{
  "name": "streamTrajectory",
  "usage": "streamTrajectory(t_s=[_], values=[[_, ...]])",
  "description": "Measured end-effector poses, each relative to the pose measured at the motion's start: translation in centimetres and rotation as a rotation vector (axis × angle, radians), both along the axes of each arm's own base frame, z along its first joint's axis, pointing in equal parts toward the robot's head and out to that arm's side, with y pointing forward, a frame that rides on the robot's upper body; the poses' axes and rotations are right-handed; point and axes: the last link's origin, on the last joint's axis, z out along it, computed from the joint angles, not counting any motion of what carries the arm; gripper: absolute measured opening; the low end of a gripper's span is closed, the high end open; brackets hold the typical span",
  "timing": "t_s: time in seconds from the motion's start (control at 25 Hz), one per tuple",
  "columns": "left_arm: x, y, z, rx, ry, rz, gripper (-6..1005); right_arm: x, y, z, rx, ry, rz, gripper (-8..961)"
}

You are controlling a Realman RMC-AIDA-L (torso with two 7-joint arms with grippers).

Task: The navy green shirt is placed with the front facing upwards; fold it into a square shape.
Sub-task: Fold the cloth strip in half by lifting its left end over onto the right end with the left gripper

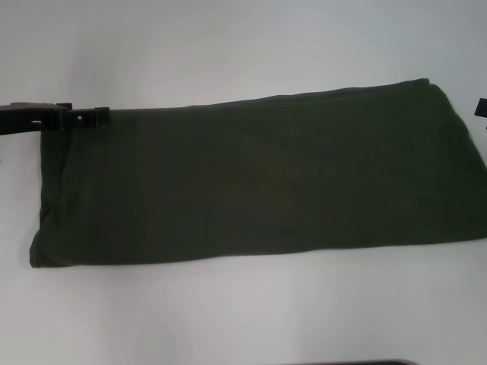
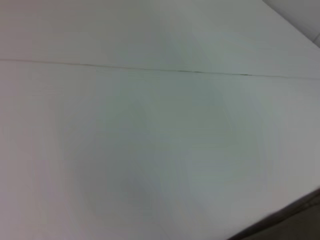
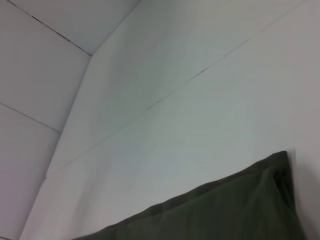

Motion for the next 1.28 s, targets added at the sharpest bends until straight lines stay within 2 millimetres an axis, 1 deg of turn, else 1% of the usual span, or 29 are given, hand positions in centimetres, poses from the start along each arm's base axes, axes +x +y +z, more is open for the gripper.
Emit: streamTrajectory(t_s=[0.36, 0.72, 0.92, 1.24, 1.28], values=[[0.2, 0.2, -1.2, -0.008, 0.031, -0.002, 875, 0.1, -0.1, 0.0, 0.002, -0.002, -0.005, 737], [0.2, 0.2, -1.2, -0.005, 0.027, -0.005, 874, 0.1, 0.0, 0.1, 0.004, -0.005, -0.005, 736], [0.1, 0.3, -1.3, 0.0, 0.036, -0.004, 823, 0.1, 0.0, 0.1, 0.005, -0.006, -0.006, 735], [-0.1, 0.3, -1.2, 0.01, 0.042, 0.006, 610, 0.2, 0.0, 0.1, 0.005, -0.006, -0.005, 735], [-0.1, 0.3, -1.2, 0.008, 0.043, 0.005, 570, 0.2, -0.1, 0.1, 0.005, -0.007, -0.005, 735]])
